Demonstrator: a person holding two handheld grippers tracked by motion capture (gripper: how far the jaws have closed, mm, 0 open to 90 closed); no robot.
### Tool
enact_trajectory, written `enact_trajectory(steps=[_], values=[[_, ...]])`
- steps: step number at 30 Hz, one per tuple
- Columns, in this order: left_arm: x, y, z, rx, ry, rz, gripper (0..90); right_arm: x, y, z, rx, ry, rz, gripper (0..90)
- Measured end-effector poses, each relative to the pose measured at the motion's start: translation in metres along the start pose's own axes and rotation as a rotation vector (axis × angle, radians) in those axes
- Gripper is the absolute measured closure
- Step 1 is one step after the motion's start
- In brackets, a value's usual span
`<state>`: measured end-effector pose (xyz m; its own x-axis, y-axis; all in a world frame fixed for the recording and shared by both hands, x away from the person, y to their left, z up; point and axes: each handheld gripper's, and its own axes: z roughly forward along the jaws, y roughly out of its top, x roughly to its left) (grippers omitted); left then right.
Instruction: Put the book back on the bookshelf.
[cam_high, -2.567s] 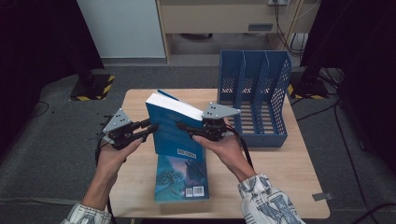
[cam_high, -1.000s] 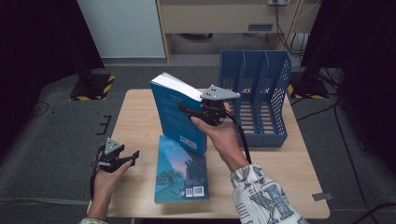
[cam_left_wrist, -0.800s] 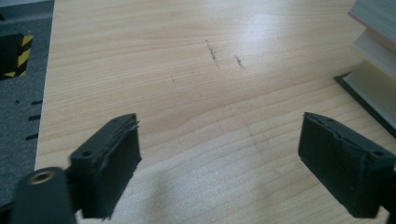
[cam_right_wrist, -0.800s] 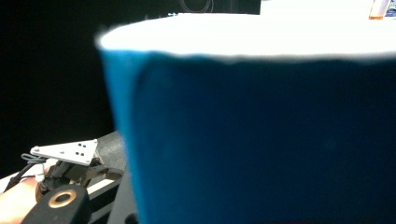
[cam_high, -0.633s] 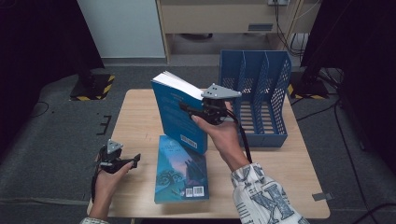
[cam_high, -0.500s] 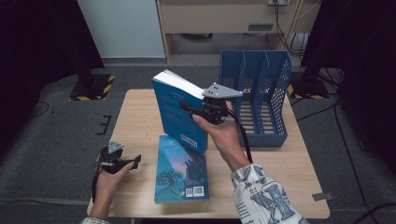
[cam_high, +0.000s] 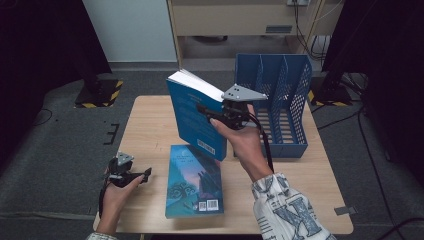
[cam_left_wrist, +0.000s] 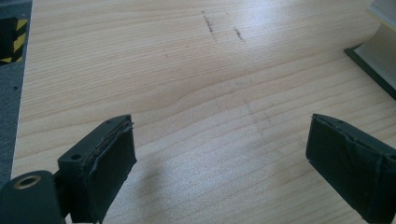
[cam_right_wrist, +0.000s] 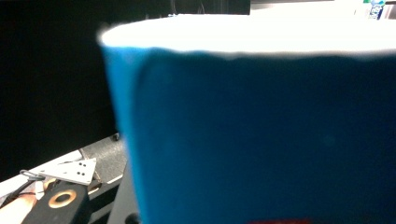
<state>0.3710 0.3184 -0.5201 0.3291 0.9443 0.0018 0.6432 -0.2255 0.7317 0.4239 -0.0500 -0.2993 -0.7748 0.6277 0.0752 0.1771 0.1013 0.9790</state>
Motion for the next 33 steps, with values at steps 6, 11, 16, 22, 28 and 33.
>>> enact_trajectory(steps=[6,11,16,22,28,33], values=[[-0.002,0.0,0.002,0.014,-0.003,0.016,7.6,-0.004,0.001,-0.006,-0.002,-0.017,-0.001,61.3],[-0.003,0.0,0.002,0.013,-0.011,0.018,7.6,-0.008,0.001,-0.01,-0.004,-0.02,0.007,61.3],[-0.003,-0.001,0.003,0.024,-0.012,0.022,7.6,-0.01,0.0,-0.015,-0.009,-0.03,0.015,61.3],[-0.004,-0.001,0.004,0.024,-0.013,0.023,7.5,-0.014,-0.001,-0.022,-0.012,-0.043,0.016,61.3],[-0.004,-0.001,0.006,0.03,-0.025,0.031,6.5,-0.017,-0.003,-0.032,-0.017,-0.06,0.019,61.3],[-0.005,-0.002,0.009,0.056,-0.021,0.047,6.3,-0.021,-0.006,-0.04,-0.022,-0.075,0.029,61.3]])
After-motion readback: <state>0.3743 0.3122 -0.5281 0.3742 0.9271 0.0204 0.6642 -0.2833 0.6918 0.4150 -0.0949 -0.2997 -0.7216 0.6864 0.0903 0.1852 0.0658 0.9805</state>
